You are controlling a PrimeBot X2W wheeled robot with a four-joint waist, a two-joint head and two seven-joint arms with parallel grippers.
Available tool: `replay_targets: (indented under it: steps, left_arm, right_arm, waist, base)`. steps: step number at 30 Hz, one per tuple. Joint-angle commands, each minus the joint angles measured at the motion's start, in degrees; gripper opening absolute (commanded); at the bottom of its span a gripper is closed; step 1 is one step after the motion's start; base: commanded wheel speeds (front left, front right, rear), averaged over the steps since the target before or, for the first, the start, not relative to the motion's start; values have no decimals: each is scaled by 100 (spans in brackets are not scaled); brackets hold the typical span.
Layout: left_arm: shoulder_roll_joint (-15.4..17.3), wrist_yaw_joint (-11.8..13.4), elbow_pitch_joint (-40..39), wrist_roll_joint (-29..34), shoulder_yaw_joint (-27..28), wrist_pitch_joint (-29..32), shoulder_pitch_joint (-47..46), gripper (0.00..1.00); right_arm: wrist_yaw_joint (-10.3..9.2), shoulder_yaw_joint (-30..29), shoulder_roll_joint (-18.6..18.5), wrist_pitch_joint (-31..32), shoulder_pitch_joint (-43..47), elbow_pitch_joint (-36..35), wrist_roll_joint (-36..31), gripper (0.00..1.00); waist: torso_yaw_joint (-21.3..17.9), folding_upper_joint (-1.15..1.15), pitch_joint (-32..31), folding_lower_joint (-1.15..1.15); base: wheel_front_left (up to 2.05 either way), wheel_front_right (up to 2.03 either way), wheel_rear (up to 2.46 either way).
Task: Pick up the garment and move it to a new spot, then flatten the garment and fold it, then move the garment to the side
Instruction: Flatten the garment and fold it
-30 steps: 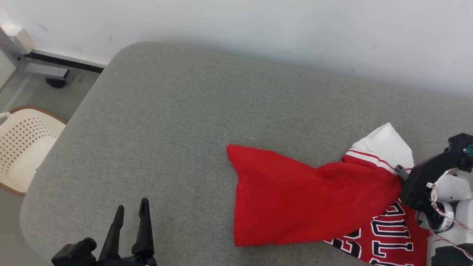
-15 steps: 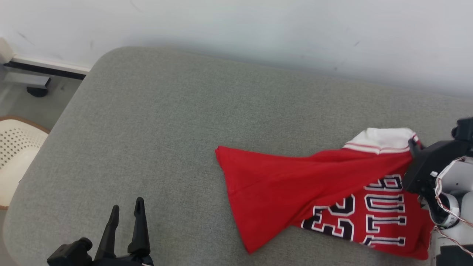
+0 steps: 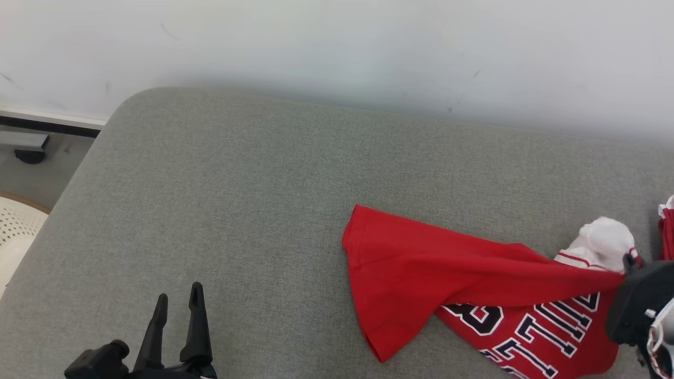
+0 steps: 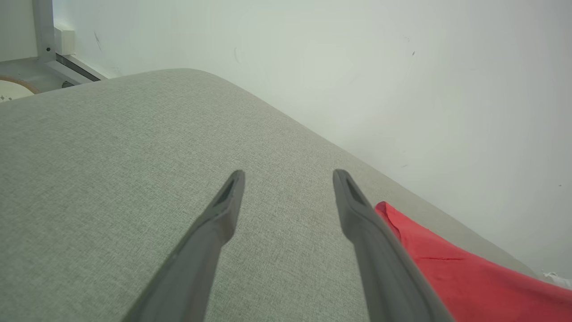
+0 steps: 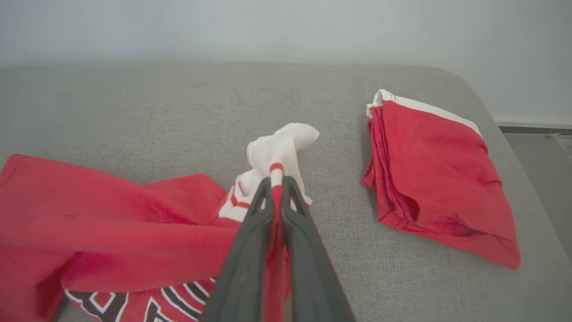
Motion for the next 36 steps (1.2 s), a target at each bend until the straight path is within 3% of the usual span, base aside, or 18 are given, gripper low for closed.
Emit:
replay_targets:
  steps: [1,3,4,5,14,15,21,31,36]
  left_arm:
    - [-5,-21,1,-18,-4,17,-9,100]
    - [-17,-37,19,-20,-54,54,-31,100]
    - [-22,-43,42,-39,-91,104,-41,100]
    - [-32,-70,76,-59,-159,190,-44,100]
    - [6,-528,249,45,-1113,1189,-41,100]
    - [-41,-648,267,125,-1379,1340,-105,100]
    - [-111,-812,507,506,-2041,1575,-344,100]
    - [-291,-744,1083,522,-2145,1716,-709,100]
    - [-300,-516,1381,498,-2081,1883,-828,100]
  right_arm:
    - [-12,-3,12,-27,39,117,-124,0]
    - [-12,5,21,-88,-44,444,-258,0]
    - [-12,26,18,-154,-101,600,-281,7]
    - [-12,16,21,-165,-114,785,-211,100]
    - [-12,-372,23,-656,-24,1069,58,100]
    - [-12,-476,17,-771,83,982,136,100]
    - [-12,-557,23,-908,315,787,354,100]
    - [-12,-368,22,-1065,417,704,522,100]
    - [-12,-278,21,-1130,383,806,604,100]
  waist:
    - [8,0,-6,0]
    - [29,0,-12,0]
    - [47,0,-14,0]
    - [73,0,-18,0]
    - [132,0,-143,0]
    - [81,0,-183,0]
    - [-282,0,-255,0]
    - [-947,0,-118,0]
    - [-1184,0,-59,0]
  base:
    - [0,0,0]
    - [0,0,0]
    - [0,0,0]
    - [0,0,0]
    - [0,0,0]
    - [0,0,0]
    - [0,0,0]
    - [0,0,0]
    - [0,0,0]
